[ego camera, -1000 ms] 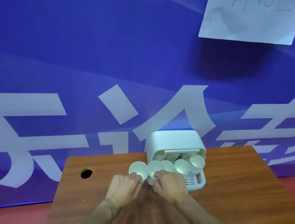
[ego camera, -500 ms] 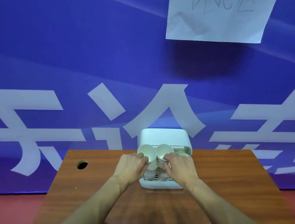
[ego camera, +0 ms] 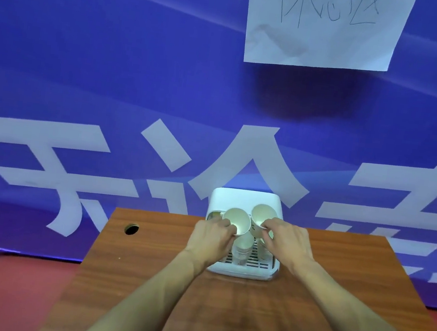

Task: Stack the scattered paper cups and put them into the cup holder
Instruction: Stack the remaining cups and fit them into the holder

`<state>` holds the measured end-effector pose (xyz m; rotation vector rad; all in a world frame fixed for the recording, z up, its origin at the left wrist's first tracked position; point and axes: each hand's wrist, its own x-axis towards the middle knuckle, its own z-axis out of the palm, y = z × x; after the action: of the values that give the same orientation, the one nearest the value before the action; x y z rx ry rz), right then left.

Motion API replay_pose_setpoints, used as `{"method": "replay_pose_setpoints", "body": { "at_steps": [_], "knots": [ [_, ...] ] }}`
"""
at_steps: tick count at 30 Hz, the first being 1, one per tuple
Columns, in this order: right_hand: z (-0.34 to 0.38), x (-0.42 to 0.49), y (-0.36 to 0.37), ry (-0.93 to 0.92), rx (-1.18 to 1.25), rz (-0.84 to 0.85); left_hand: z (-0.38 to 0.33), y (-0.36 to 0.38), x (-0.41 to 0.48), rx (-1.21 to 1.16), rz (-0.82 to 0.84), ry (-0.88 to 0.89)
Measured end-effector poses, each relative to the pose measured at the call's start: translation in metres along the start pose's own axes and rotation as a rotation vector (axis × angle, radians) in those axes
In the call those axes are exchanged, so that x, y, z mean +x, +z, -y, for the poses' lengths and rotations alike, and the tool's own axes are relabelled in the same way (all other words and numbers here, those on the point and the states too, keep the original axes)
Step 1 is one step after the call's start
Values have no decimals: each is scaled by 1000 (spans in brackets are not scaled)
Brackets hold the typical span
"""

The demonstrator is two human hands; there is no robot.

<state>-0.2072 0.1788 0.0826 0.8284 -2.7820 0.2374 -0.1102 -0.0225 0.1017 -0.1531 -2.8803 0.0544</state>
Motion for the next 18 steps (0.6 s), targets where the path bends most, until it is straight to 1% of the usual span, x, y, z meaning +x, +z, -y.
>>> {"method": "replay_pose_setpoints", "body": {
  "at_steps": [3, 5, 7, 9, 13, 18],
  "knots": [
    [2, -3, 7, 16, 16, 2, 4, 2, 1, 17, 22, 1],
    [3, -6, 11, 13, 30, 3, 5, 3, 2, 23, 29, -39],
    [1, -8, 15, -4, 41, 11, 5, 5, 1, 9, 45, -79],
    [1, -8, 19, -31, 53, 29, 5, 9, -3, 12, 54, -79],
    [5, -7, 29, -48, 110, 64, 12, 20, -8, 40, 126, -105],
    [10, -6, 41, -40, 120, 102, 18, 31, -9, 19, 165, -137]
  ]
}}
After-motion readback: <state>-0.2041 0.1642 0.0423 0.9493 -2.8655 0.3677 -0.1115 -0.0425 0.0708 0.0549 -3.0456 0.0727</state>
